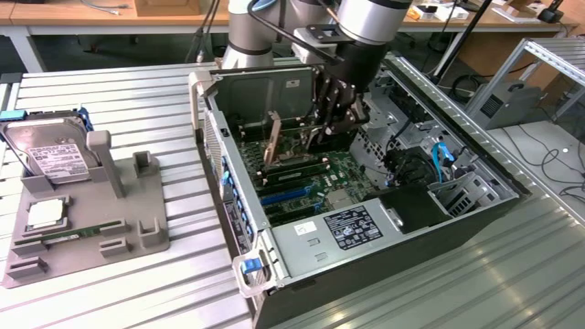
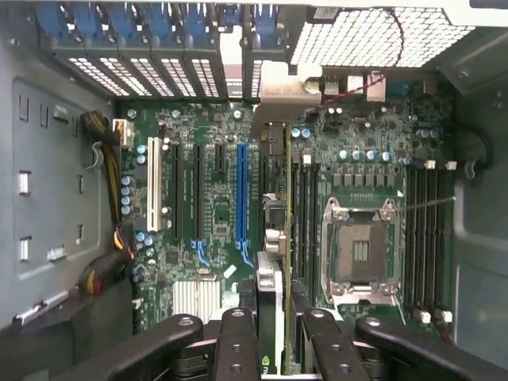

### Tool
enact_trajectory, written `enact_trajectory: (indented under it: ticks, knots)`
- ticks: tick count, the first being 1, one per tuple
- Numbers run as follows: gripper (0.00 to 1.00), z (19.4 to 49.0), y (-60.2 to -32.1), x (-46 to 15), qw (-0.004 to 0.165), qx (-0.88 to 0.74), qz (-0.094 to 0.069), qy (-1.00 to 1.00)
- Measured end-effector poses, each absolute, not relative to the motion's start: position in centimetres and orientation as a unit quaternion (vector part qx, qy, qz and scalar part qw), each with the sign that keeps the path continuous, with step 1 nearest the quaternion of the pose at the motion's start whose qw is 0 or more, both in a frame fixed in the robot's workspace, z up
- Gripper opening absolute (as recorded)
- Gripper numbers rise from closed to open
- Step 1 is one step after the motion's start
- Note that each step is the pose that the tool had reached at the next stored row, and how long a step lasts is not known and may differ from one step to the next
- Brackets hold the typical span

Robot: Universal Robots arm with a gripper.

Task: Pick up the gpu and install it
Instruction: 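Press down on the gpu until it lock into place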

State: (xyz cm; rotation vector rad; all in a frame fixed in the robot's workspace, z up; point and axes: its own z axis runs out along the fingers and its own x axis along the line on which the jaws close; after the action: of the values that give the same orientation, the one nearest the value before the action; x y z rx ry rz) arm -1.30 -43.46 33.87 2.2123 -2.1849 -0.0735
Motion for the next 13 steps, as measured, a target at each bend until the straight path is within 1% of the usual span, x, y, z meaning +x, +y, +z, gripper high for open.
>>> enact_trajectory:
  ticks: [5,13]
  knots:
    - [0.27,32.6,-43.9,-3.5,0.016,0.712,-0.024,-0.702]
    - [0.27,30.2,-45.3,-4.5,0.016,0.715,-0.024,-0.699]
